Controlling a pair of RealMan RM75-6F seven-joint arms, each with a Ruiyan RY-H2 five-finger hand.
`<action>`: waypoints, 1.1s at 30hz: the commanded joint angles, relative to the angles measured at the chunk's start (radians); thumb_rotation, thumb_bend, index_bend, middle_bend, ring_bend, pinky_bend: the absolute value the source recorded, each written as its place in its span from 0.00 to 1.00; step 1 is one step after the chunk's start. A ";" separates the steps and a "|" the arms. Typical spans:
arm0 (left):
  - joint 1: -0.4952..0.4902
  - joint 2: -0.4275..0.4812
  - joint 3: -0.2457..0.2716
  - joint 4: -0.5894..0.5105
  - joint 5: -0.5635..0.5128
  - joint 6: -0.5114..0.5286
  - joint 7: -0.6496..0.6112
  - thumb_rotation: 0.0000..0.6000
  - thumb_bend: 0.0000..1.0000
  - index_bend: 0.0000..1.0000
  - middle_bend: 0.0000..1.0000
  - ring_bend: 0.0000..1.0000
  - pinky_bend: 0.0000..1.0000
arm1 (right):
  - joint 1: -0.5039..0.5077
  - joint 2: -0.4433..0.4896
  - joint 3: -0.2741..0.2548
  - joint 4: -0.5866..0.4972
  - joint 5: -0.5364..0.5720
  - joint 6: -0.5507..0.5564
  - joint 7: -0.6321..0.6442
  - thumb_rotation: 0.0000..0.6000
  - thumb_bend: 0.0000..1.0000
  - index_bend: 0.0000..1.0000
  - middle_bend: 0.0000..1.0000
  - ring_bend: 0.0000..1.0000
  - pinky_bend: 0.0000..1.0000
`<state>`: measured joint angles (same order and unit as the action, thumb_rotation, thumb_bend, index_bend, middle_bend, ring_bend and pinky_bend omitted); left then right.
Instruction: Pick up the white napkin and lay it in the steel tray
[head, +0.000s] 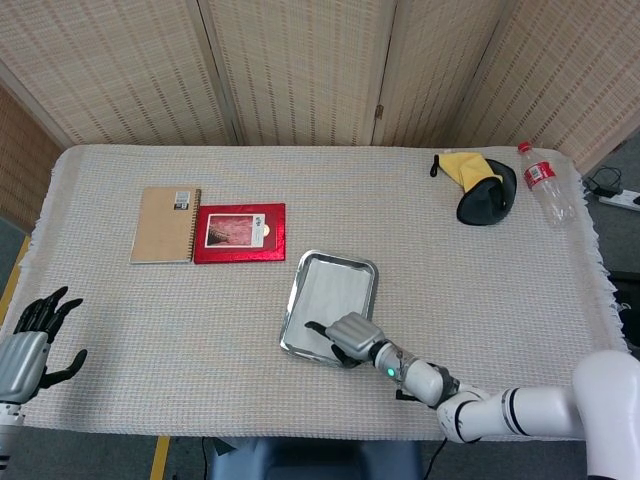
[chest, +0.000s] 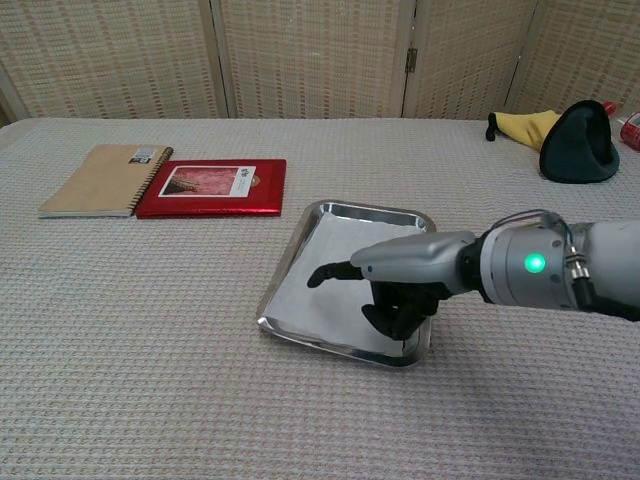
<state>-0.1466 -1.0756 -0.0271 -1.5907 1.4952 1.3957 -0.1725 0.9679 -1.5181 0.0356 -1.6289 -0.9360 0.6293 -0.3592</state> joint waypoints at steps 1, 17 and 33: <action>0.001 0.002 0.001 -0.001 0.003 0.002 -0.005 1.00 0.42 0.16 0.00 0.00 0.00 | 0.022 -0.022 -0.008 0.012 0.037 0.003 -0.023 1.00 0.85 0.02 1.00 1.00 1.00; 0.005 0.006 0.000 -0.001 0.005 0.010 -0.009 1.00 0.42 0.15 0.00 0.00 0.00 | 0.064 -0.033 -0.062 0.017 0.122 0.024 -0.071 1.00 0.86 0.02 1.00 1.00 1.00; 0.004 0.000 0.002 -0.001 0.007 0.010 0.019 1.00 0.42 0.15 0.00 0.00 0.00 | -0.198 0.065 -0.052 -0.050 -0.333 0.394 0.189 1.00 0.85 0.01 0.79 0.88 0.83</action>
<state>-0.1426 -1.0754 -0.0251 -1.5913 1.5023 1.4059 -0.1547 0.8828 -1.4937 0.0045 -1.6598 -1.1297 0.8472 -0.2338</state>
